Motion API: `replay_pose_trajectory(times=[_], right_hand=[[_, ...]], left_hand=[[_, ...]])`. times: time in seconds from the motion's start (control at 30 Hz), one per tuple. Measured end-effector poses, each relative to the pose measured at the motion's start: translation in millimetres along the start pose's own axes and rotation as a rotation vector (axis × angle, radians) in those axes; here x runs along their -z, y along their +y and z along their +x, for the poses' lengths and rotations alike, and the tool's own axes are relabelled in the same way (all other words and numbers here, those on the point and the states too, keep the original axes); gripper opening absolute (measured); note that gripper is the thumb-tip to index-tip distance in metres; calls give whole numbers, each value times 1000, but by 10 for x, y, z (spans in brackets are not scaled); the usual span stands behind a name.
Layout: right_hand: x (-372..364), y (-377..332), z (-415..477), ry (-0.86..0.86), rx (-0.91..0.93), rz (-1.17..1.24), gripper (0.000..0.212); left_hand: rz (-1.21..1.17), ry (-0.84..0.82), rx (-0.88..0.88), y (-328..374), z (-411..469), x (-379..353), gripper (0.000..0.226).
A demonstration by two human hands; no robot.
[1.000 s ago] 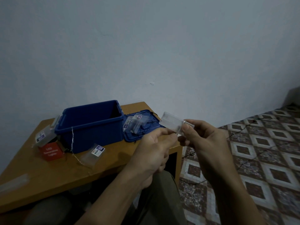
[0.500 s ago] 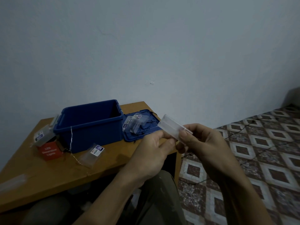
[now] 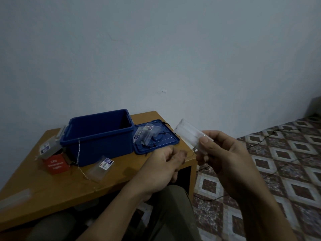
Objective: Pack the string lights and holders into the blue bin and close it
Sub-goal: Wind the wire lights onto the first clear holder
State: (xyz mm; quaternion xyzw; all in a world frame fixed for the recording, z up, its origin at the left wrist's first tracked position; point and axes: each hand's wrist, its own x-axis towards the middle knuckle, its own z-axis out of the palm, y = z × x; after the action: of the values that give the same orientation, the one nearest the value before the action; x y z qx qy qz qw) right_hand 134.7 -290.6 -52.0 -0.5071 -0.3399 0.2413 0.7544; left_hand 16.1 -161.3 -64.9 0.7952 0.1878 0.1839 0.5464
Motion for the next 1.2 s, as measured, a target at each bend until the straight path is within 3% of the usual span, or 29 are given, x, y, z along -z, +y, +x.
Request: replay_pose_trajectory(times=[0.17, 0.23, 0.3, 0.4, 0.5, 0.63, 0.8, 0.97, 1.2], right_hand=[[63, -53, -17, -175, -32, 87, 33], [114, -50, -21, -285, -40, 76, 36], [148, -51, -36, -395, -52, 2, 35], [155, -92, -83, -489, -87, -178, 28], [153, -131, -112, -449, -93, -396, 25], [115, -153, -109, -349, -36, -656, 12], [85, -64, -74, -141, 135, -900, 6], [71, -2, -26, 43, 210, -799, 17], [-25, 35, -34, 43, 241, -534, 20]], left_hand=[[-160, -54, 20, 8, 54, 34, 39], [-256, -85, 54, 18, 67, 61, 31], [-302, -117, 90, 58, 90, 95, 22], [-382, -148, 138, 182, 160, 167, 30], [-273, -87, 136, 364, 214, 233, 42], [-29, -13, 82, 515, 201, 266, 38], [-99, -33, 17, 606, 27, 177, 27], [-194, -12, -25, 477, -179, 15, 22], [-398, 168, 57, 275, -235, -177, 22]])
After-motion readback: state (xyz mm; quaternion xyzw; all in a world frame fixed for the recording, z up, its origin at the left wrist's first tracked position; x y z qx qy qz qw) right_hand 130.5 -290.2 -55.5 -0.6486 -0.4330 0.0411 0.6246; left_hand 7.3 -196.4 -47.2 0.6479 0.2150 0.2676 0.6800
